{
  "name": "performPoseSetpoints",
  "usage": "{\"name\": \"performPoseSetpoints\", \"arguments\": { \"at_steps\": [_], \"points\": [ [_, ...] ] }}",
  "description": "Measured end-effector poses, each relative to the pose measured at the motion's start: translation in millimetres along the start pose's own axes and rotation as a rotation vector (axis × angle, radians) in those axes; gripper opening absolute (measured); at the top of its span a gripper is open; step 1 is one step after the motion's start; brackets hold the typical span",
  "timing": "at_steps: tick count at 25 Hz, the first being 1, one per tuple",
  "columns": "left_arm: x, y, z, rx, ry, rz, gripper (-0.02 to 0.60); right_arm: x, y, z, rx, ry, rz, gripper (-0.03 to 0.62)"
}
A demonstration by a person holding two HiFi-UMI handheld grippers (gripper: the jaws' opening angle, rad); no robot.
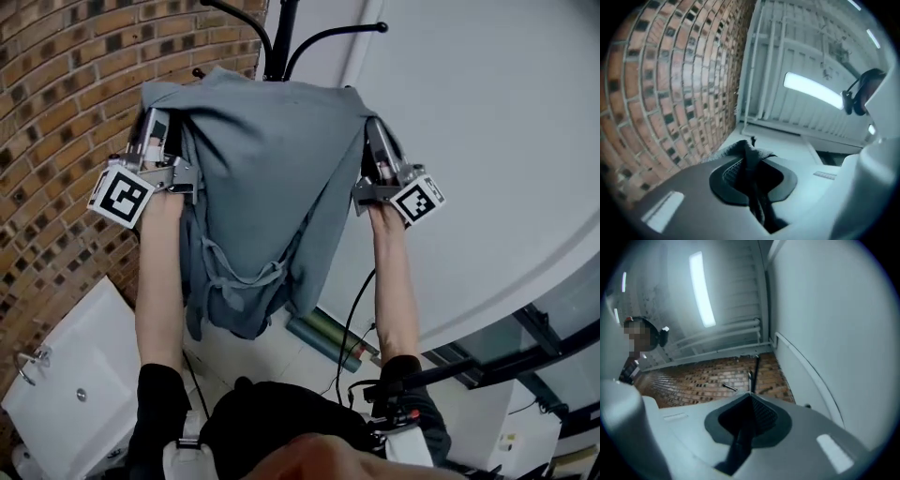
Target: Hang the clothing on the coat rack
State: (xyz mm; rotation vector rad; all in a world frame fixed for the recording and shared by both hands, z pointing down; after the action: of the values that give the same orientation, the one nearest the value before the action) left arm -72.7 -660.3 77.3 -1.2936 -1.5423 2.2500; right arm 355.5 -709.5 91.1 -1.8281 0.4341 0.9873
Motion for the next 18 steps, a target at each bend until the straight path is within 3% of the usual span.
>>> {"name": "performPoseSetpoints", "arguments": {
  "at_steps": [2, 4, 7, 10, 15, 18],
  "points": [
    [-50, -31, 24, 0.130, 0.000, 0.177, 0.015, -51, -24, -36, -0.110, 0.061, 0.105, 0.012],
    [-89, -75, 16, 0.144, -0.041, 0.257, 0.015, -106, -57, -32, -0.093, 0.119, 0.187, 0.012],
    [-122, -117, -18, 0.089, -0.135, 0.238, 0.015, -158, -75, 1, 0.006, 0.183, 0.256, 0.012],
    [-136, -134, -50, 0.034, -0.156, 0.210, 0.015, -174, -77, 23, 0.052, 0.180, 0.301, 0.011],
    [-125, -151, -76, -0.020, -0.054, 0.196, 0.038, -164, -90, 33, 0.090, 0.108, 0.268, 0.015],
    [-117, -181, -86, 0.042, -0.004, 0.199, 0.080, -160, -105, 34, 0.047, 0.058, 0.247, 0.031]
  ]
}}
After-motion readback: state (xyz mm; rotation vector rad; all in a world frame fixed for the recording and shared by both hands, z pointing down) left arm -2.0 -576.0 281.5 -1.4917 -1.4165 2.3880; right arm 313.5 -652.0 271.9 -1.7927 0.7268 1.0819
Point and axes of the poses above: the fingertips, and each gripper's own axes: y forward along the fingers, z to its left, x out of its top, the point moved 8 cm from there along -y, backward along the fingers, and after that the axes turned 11 degrees about y, right-handed, at the moved point
